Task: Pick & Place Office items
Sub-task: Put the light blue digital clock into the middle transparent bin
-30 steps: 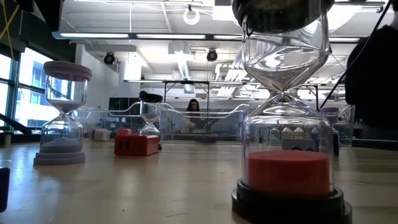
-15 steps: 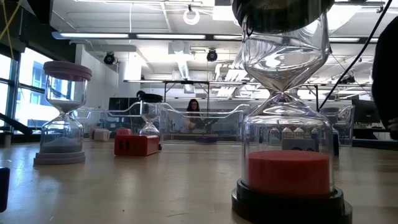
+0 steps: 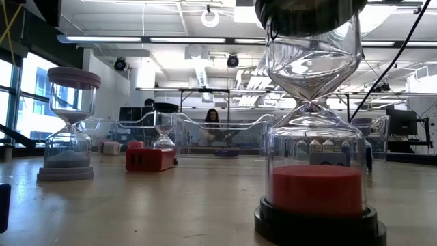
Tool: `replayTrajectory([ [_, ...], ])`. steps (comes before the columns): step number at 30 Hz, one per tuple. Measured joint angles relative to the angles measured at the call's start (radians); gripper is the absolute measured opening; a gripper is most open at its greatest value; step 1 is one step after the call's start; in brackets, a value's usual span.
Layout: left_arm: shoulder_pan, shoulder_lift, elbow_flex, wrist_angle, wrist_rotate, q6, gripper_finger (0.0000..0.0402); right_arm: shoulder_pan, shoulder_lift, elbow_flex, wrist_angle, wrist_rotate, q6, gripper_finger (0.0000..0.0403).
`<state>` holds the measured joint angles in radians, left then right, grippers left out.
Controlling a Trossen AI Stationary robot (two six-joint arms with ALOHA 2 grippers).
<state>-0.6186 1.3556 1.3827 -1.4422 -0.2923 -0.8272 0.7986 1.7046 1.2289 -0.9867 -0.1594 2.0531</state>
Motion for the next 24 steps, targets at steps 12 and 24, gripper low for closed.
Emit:
replayTrajectory([
  [12, 0.0, 0.0, 0.0, 0.0, 0.0, 0.001, 0.0325, 0.006, 0.0, 0.0, -0.073, -0.022, 0.018, 0.0358],
  [24, 0.0, 0.0, 0.0, 0.0, 0.0, 0.028, 0.0325, 0.012, 0.0, 0.0, -0.105, -0.051, -0.017, 0.0361],
])
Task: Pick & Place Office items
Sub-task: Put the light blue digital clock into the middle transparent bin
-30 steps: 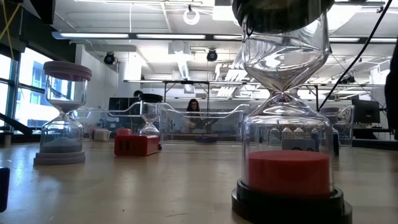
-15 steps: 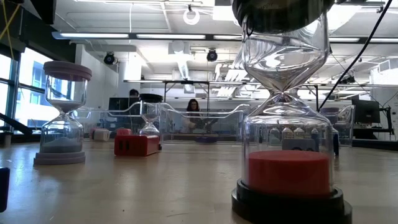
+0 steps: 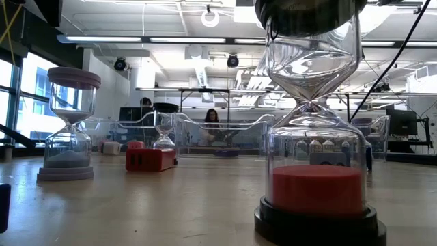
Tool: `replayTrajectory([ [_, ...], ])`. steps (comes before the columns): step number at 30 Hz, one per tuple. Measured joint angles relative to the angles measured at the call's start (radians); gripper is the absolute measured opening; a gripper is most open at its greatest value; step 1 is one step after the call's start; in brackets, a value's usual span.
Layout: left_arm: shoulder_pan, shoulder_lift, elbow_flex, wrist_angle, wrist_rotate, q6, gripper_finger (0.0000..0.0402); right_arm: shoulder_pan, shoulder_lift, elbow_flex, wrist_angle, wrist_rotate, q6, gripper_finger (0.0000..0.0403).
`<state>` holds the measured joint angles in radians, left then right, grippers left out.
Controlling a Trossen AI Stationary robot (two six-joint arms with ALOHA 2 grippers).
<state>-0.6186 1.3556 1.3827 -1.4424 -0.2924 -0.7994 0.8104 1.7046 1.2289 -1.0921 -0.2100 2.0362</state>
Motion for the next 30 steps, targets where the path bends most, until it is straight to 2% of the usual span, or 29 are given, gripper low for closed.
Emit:
replayTrajectory([
  [10, 0.0, 0.0, 0.0, 0.0, 0.0, 0.0, 0.0325, 0.0, 0.0, 0.0, -0.007, 0.008, 0.003, 0.0398],
  [19, 0.0, 0.0, 0.0, 0.0, 0.0, 0.0, 0.0325, 0.0, 0.0, 0.0, 0.005, -0.01, 0.02, 0.0397],
  [30, 0.0, 0.0, 0.0, 0.039, 0.0, 0.0, 0.0325, 0.014, 0.004, -0.023, 0.007, 0.088, -0.001, 0.0396],
])
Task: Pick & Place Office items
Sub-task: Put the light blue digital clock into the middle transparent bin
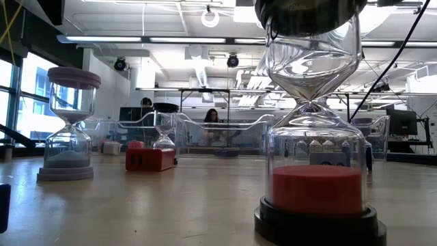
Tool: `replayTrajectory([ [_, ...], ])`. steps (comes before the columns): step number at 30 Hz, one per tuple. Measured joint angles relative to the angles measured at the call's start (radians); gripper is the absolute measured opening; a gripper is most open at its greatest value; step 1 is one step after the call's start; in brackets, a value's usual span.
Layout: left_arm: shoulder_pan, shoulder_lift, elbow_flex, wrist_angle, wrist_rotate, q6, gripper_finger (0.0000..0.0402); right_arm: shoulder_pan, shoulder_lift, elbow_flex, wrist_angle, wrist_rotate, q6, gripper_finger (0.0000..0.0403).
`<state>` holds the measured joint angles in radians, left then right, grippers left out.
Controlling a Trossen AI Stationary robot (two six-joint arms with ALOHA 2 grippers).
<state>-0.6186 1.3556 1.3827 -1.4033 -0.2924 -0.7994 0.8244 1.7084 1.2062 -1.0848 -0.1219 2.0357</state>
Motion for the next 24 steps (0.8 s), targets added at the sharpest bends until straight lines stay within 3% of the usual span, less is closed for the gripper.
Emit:
replayTrajectory([
  [24, 0.0, 0.0, 0.0, 0.007, 0.0, -0.005, 0.0325, 0.007, 0.001, -0.144, 0.178, -0.007, -0.105, 0.0396],
])
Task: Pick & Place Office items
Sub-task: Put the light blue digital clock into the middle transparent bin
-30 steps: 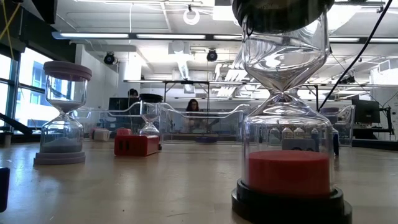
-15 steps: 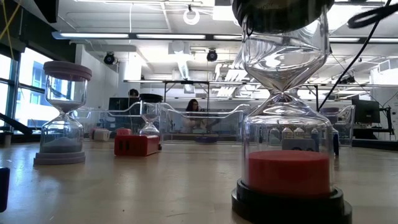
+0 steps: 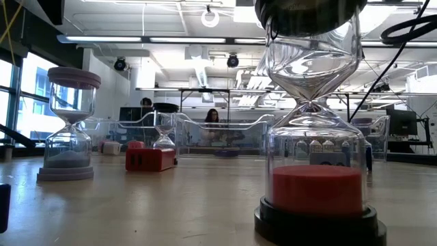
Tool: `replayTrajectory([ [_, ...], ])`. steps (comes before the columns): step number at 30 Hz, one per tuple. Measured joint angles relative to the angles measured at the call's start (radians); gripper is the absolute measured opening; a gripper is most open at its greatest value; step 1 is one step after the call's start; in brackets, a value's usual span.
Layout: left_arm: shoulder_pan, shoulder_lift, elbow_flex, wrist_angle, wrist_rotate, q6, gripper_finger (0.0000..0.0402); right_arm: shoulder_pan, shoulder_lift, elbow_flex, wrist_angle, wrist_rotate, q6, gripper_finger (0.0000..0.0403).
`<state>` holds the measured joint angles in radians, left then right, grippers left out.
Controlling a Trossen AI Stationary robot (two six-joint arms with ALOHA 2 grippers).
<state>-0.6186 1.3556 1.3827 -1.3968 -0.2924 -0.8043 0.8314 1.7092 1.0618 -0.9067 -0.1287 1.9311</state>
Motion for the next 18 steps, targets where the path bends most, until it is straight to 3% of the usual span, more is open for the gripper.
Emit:
replayTrajectory([
  [18, 0.0, 0.0, 0.0, 0.011, 0.0, 0.005, 0.0325, 0.007, 0.0, 0.0, -0.02, 0.053, -0.07, 0.0396],
])
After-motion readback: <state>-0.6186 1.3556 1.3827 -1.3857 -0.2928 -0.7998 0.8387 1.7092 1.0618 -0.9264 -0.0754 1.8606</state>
